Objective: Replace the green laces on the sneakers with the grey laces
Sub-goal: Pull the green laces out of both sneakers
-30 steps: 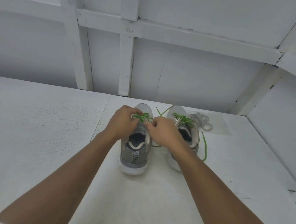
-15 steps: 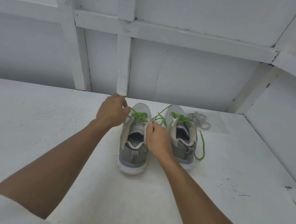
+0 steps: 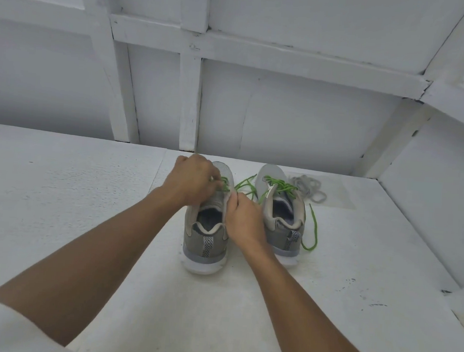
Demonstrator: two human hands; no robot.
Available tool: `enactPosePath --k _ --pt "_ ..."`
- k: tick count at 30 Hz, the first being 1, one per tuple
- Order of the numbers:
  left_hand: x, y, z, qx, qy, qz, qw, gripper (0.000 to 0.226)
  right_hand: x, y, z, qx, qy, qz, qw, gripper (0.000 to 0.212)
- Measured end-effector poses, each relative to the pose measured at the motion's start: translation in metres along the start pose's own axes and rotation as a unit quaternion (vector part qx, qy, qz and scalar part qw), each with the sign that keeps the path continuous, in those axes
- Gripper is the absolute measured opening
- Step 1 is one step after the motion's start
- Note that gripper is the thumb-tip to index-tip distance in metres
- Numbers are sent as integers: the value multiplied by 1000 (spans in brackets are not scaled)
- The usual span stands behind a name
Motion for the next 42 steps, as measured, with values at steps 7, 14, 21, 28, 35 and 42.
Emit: enactPosePath --k 7,14,21,28,35,42 --pt "-40 -16 45 -159 44 -119 979 25 1 0 0 0 4 -8 1000 51" --pt "-3 1 -11 50 -24 35 998 34 0 1 -1 5 -10 -7 1000 48" --pt "-13 -7 -1 52 -55 -26 997 25 -1 2 -1 11 -12 -4 1000 48" --pt "-62 -20 50 -110 30 -180 977 21 0 2 -2 20 -11 -8 1000 49" --pt "-69 -7 53 -135 33 -171 975 20 1 2 0 20 -11 -5 1000 48" --pt "-20 10 53 -147 -1 44 988 40 2 2 -3 21 -14 -4 1000 47"
Point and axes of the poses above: each hand's wrist, its own y-axis away from the middle knuckle, its own x-axis out of the palm, z = x × y, the point moved 3 cm from there along -y, towards the middle knuckle, and after that the axes turned 3 degrees about -x, right-handed, at the moved point
